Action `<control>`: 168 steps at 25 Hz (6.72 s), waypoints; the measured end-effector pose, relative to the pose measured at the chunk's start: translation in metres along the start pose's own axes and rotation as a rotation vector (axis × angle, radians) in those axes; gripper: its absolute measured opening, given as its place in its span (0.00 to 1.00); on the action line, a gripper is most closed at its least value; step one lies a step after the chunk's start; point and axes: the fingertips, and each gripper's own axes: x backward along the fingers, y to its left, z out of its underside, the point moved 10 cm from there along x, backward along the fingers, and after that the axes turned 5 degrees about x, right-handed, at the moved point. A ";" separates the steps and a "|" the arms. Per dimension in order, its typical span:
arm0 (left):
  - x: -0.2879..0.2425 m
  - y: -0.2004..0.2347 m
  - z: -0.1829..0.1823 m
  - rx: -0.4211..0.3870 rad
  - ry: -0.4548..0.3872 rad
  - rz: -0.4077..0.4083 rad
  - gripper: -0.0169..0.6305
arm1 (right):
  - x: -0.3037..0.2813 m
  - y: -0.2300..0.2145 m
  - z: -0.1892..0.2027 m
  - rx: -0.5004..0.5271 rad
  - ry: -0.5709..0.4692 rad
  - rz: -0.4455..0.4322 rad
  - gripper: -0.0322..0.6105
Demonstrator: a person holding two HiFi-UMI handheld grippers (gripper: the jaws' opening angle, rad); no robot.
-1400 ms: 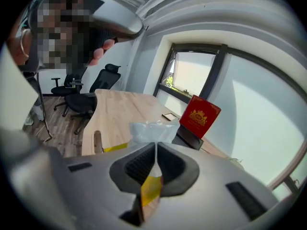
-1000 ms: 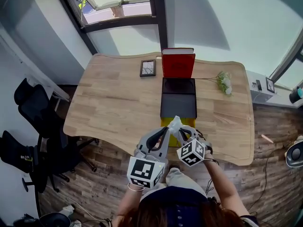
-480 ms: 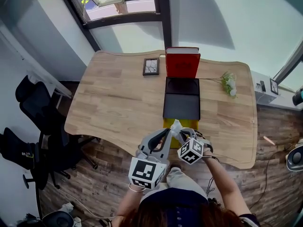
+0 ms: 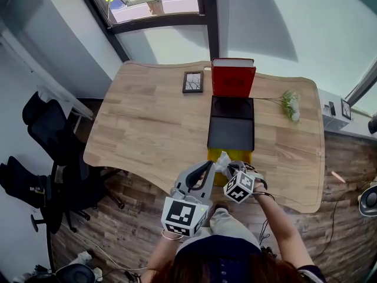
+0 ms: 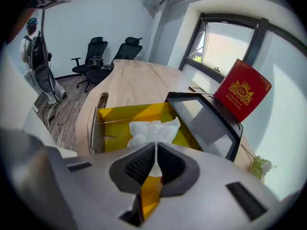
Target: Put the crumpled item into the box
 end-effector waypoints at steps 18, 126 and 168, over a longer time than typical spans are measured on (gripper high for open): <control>0.010 0.006 0.001 -0.005 0.008 -0.020 0.07 | -0.013 -0.001 0.003 -0.039 0.042 -0.035 0.10; 0.231 -0.058 0.023 -0.075 -0.197 0.104 0.07 | 0.320 0.170 -0.068 -0.512 -0.596 0.708 0.09; 0.254 -0.140 0.036 -0.045 -0.185 0.025 0.07 | 0.398 0.222 -0.023 -0.497 -0.696 0.656 0.09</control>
